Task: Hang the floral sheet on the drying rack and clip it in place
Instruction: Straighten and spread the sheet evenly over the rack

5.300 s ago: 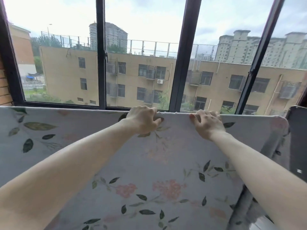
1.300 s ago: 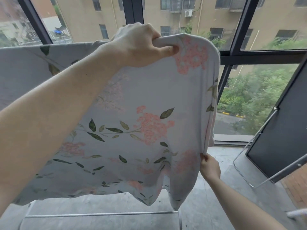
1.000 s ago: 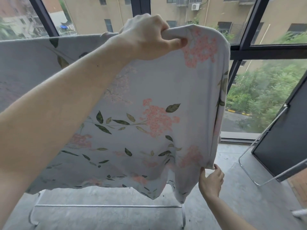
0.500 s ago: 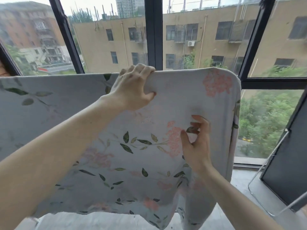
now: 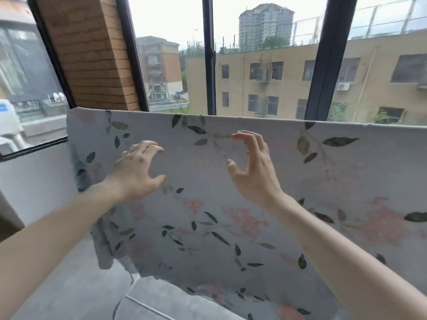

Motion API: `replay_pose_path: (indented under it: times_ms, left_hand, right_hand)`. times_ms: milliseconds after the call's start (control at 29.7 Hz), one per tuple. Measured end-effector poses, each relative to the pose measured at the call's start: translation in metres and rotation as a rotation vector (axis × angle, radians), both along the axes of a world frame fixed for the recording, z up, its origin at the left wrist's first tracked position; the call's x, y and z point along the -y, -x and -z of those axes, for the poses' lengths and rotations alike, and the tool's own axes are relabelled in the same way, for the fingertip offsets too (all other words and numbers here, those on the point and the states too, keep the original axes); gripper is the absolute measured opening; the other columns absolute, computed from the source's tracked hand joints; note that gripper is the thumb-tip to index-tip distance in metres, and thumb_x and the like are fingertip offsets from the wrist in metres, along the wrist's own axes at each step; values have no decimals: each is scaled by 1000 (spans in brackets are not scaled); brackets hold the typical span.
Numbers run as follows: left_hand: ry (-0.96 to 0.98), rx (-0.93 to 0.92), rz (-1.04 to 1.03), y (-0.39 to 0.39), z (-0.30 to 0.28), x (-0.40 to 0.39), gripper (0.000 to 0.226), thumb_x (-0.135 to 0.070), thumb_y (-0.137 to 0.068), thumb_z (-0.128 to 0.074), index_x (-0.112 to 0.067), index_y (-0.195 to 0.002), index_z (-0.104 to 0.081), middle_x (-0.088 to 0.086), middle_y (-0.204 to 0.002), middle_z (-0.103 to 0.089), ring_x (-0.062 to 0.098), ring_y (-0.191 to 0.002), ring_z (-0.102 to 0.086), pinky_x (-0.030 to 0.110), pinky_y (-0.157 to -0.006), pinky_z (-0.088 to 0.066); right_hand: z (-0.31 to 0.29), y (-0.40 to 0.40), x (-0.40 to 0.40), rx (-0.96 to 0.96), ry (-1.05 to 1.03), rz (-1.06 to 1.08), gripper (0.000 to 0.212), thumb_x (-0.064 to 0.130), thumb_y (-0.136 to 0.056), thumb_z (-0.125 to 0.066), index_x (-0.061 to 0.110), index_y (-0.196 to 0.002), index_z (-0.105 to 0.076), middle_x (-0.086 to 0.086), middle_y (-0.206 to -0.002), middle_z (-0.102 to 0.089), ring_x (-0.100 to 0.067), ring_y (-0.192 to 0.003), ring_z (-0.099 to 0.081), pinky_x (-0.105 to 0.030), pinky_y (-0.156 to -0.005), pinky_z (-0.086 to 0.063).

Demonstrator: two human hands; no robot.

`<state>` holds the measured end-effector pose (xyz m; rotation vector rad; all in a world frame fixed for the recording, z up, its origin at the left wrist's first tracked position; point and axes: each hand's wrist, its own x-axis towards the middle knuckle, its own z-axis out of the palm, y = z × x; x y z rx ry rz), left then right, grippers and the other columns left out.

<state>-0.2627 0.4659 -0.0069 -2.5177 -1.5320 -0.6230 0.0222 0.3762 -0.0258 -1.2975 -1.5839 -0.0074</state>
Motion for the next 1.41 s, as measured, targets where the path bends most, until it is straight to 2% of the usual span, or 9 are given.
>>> replay_pose_path:
  times_ms: [269,370,706,807,874,908,975,1278,1413]
  left_hand:
    - [79,105,-200,153,3,-22,63,-38,-85,-73,-24,-142,-51,-3,-151,-43,25,-137,-45,45,-115,-38]
    - [103,185,-282,209,6,-42,59,-34,-85,-72,-25,-140,-51,-2,-149,-44,24,-136,-45,43,-116,-37]
    - [122,197,-385,317,5,-129,53,-29,-88,-69,-27,-138,-51,-7,-147,-44,18,-140,-41,37,-117,-35]
    - [102,213,-373,343,0,-162,52,-28,-90,-68,-28,-138,-50,-10,-146,-42,15,-141,-39,36,-118,-33]
    - [101,205,-341,337,0,-168,51,-29,-91,-68,-29,-138,-49,-11,-147,-41,14,-142,-38,36,-118,-33]
    - [101,233,-375,381,-3,-198,51,-29,-91,-68,-30,-138,-48,-12,-148,-41,13,-142,-37,35,-118,-33]
    - [105,242,-356,391,-6,-215,51,-29,-93,-67,-30,-140,-48,-12,-149,-40,11,-142,-37,33,-117,-33]
    - [111,301,-155,472,-13,-330,47,-29,-97,-62,-30,-142,-48,-13,-152,-38,10,-142,-38,27,-114,-32]
    - [128,289,-62,525,-10,-374,47,-30,-98,-63,-34,-142,-47,-17,-152,-38,7,-141,-37,23,-112,-30]
  right_hand:
    - [-2,139,-74,128,77,-156,58,21,-90,-68,27,-143,-44,9,-149,-38,-13,-137,-33,-22,-107,-25]
    - [-6,200,-118,170,78,-238,58,22,-89,-68,28,-142,-45,9,-148,-38,-13,-135,-34,-22,-106,-25]
    - [-6,323,-252,222,79,-376,57,22,-85,-68,27,-139,-48,9,-146,-39,-17,-132,-35,-31,-108,-35]
    - [-22,360,-302,240,59,-368,56,24,-87,-69,28,-139,-48,8,-148,-39,-18,-134,-35,-29,-108,-33]
    - [-29,362,-308,253,54,-349,54,25,-87,-68,27,-138,-49,8,-149,-39,-19,-135,-34,-27,-107,-31]
    - [-40,411,-349,280,34,-376,54,25,-87,-68,27,-138,-50,7,-149,-40,-20,-136,-34,-29,-109,-33]
    - [-52,428,-364,309,23,-381,52,26,-87,-68,27,-137,-51,7,-147,-42,-20,-136,-34,-35,-113,-35]
    - [-72,528,-465,388,48,-147,44,34,-91,-64,30,-134,-55,5,-145,-47,-25,-138,-35,-41,-117,-31]
    - [-71,562,-500,544,175,83,48,43,-92,-58,29,-137,-55,1,-146,-49,-27,-133,-47,-45,-121,-26]
